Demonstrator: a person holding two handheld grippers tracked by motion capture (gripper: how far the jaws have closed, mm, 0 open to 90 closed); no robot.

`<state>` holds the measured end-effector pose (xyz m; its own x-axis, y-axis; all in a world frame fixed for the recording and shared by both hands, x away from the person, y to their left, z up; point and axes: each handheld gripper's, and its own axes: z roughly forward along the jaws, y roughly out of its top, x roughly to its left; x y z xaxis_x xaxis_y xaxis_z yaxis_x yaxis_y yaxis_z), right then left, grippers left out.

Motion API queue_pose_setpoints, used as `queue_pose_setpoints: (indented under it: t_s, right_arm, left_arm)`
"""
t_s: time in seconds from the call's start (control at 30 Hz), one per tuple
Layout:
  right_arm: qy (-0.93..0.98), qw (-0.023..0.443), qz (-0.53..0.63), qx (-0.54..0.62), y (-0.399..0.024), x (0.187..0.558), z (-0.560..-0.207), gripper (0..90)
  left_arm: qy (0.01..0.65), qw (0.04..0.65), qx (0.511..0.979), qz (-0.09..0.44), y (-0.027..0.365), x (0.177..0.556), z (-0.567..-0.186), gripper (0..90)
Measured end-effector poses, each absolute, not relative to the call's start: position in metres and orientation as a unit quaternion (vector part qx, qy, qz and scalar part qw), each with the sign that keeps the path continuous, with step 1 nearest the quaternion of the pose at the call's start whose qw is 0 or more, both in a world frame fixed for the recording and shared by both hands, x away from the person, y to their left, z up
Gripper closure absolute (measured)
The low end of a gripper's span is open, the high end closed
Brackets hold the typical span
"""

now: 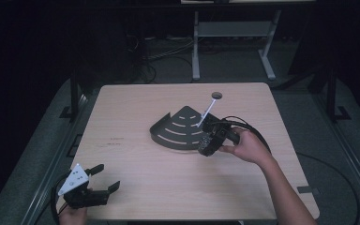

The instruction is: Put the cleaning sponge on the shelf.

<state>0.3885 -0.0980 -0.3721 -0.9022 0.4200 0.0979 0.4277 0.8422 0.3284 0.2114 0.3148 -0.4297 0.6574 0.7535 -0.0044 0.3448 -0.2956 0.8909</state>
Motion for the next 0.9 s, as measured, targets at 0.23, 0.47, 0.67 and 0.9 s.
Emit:
queue_pose_setpoints:
  t_s: [0.23, 0.47, 0.67, 0.9]
  right_arm:
    - [-0.959, 0.014, -0.172, -0.224, -0.097, 0.395, -0.370, 33.0]
    - [-0.957, 0.011, -0.181, -0.228, -0.094, 0.406, -0.366, 33.0]
    - [-0.956, 0.013, -0.181, -0.233, -0.092, 0.415, -0.365, 33.0]
    - [-0.954, 0.014, -0.179, -0.240, -0.089, 0.422, -0.365, 33.0]
  left_arm:
    - [0.354, 0.476, 0.776, 0.215, 0.315, 0.211, -0.430, 13.3]
    - [0.355, 0.479, 0.774, 0.214, 0.316, 0.211, -0.430, 13.3]
    - [0.355, 0.478, 0.774, 0.216, 0.317, 0.211, -0.429, 13.3]
    - [0.353, 0.474, 0.777, 0.219, 0.315, 0.211, -0.429, 13.3]
